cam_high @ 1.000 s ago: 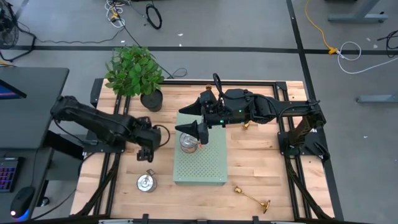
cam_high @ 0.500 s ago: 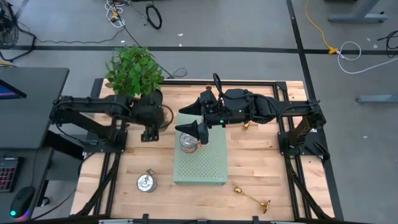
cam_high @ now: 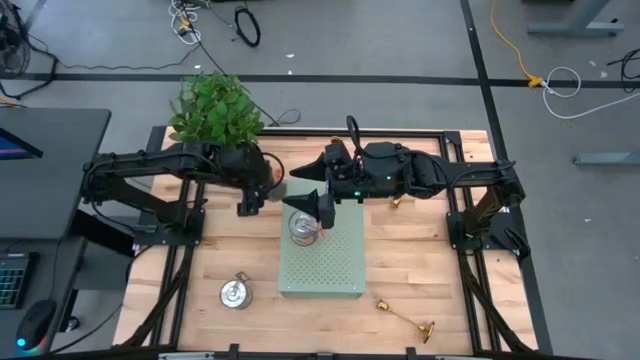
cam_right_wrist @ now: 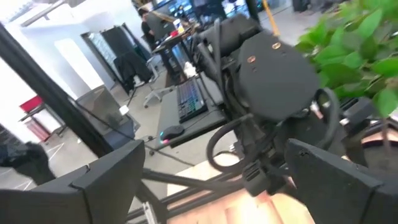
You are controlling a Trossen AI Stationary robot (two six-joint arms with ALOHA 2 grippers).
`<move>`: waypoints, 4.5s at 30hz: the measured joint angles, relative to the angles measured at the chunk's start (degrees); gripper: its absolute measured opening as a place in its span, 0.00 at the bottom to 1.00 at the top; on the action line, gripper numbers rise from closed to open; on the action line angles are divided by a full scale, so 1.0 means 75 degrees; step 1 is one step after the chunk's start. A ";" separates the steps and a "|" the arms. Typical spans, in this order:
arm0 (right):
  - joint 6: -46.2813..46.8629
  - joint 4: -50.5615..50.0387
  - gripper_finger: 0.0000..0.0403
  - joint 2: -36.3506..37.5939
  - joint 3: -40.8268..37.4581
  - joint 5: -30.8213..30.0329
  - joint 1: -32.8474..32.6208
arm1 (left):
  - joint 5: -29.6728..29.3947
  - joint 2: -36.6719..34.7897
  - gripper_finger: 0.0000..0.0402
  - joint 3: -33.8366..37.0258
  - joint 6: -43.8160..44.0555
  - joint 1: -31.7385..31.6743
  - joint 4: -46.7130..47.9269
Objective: Pick & Place candle stick holders
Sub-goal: Put the top orange scented candle on the shelf, then put the brown scented candle on the shelf
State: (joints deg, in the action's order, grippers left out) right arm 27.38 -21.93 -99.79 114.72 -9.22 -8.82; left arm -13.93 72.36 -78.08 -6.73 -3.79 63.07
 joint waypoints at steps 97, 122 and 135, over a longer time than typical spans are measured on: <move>0.0020 -0.0109 0.96 0.0047 0.0000 -0.1040 0.0000 | 0.1942 -0.0062 0.99 0.0003 0.0998 0.0060 -0.0994; 0.0020 -0.0116 0.96 0.0047 0.0000 -0.1043 -0.0001 | 0.2929 -0.1195 0.99 0.1755 0.3879 0.4473 -0.1130; 0.0020 -0.0112 0.96 0.0047 0.0000 -0.1043 -0.0003 | 0.2367 -0.0840 0.99 0.3479 0.5422 0.5790 -0.3870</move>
State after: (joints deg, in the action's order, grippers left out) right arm 27.53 -22.78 -99.44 114.72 -17.04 -8.84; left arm 3.82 66.06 -51.99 33.93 39.64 34.04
